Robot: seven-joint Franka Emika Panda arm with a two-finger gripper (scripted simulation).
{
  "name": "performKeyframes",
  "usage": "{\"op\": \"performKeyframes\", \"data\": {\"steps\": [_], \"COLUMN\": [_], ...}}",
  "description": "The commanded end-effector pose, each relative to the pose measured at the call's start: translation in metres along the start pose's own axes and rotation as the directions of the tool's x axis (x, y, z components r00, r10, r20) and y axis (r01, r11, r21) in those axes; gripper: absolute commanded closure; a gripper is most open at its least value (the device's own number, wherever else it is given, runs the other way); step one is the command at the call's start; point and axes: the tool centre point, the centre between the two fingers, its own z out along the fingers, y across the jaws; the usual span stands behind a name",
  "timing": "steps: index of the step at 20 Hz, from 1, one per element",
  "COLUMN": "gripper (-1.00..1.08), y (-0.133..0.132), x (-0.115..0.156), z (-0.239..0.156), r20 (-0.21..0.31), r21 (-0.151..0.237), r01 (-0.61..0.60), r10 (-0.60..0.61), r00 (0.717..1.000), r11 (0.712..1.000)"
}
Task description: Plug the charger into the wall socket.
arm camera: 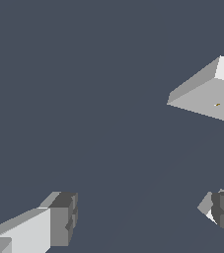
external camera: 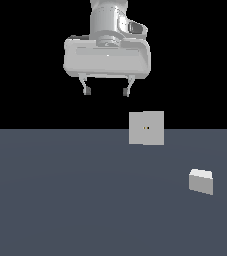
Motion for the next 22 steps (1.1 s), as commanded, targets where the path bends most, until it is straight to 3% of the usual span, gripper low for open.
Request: {"op": "performKeyframes", "data": {"steps": [1, 7, 14, 22], "gripper": [-0.92, -0.92, -0.92, -0.92], "y": [0.0, 0.008, 0.036, 0.09], "x": [0.0, -0.002, -0.013, -0.039], "z": [0.0, 0.005, 0.022, 0.056], "r20": [0.0, -0.007, -0.036, -0.096], "r21": [0.0, -0.005, -0.021, -0.045], "r01": [0.0, -0.026, -0.123, -0.313], "r10": [0.0, 0.026, 0.122, 0.307], "r00": [1.0, 1.0, 0.992, 0.947], "r11": [1.0, 1.0, 0.992, 0.949]}}
